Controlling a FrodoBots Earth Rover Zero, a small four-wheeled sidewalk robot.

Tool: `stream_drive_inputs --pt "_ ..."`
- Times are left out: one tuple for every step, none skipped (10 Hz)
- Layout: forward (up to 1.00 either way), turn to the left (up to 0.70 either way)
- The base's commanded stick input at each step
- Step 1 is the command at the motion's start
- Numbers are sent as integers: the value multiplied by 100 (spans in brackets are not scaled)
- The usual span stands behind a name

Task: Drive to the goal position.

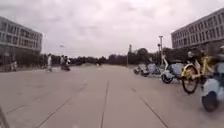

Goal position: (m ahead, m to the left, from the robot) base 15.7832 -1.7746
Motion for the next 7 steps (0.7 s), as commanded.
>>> stream_drive_inputs --pt "70 4" --pt "70 0" --pt "70 0" --pt "70 7" --pt "70 4" --pt "70 0" --pt "70 0"
